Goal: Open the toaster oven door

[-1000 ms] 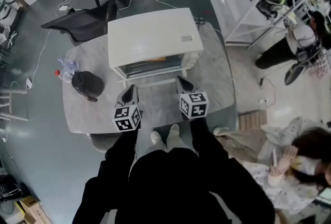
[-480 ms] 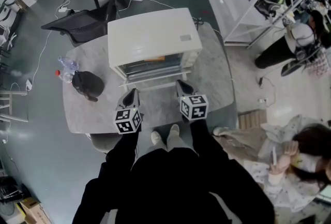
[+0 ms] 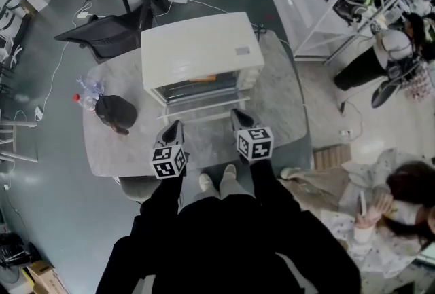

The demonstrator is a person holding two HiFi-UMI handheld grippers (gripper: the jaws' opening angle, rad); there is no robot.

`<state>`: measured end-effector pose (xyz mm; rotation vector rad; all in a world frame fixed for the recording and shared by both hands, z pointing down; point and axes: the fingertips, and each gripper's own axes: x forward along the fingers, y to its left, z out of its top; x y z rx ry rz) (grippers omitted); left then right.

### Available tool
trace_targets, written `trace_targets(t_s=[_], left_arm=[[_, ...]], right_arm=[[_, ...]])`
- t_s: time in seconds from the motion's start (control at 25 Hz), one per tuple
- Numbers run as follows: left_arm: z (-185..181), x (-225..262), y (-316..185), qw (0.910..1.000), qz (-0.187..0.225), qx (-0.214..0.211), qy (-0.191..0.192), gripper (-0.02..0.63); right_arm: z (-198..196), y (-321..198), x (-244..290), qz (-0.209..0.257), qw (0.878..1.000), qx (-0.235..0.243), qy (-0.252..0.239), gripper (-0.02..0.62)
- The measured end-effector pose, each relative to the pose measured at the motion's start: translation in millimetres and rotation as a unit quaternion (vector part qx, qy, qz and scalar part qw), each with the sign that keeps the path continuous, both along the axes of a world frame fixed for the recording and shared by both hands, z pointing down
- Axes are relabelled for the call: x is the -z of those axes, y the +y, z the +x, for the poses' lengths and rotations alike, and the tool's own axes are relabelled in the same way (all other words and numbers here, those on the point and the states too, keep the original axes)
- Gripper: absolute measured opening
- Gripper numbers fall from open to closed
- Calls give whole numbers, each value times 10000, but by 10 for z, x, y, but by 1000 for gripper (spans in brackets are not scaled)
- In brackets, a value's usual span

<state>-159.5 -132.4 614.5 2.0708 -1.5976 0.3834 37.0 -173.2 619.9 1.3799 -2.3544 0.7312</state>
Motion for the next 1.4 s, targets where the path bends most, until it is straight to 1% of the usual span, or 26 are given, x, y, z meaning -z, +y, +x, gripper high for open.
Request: trace_targets(t_s=[0.28, 0.6, 0.92, 1.4], left_arm=[[16, -79, 86, 9999, -104, -18, -4, 3], [-58, -260, 200, 9992, -374, 101, 25, 3], [-63, -269, 232, 9991, -408, 92, -7, 3], [-30, -387, 321, 9979, -638, 84, 71, 3]], right_arm=[[34, 49, -75, -97, 9999, 25, 23, 2], [98, 146, -254, -351, 9993, 26, 135, 2], [112, 168, -268, -405, 9991, 20, 89, 3], [148, 233, -390, -592, 9982, 28, 96, 3]])
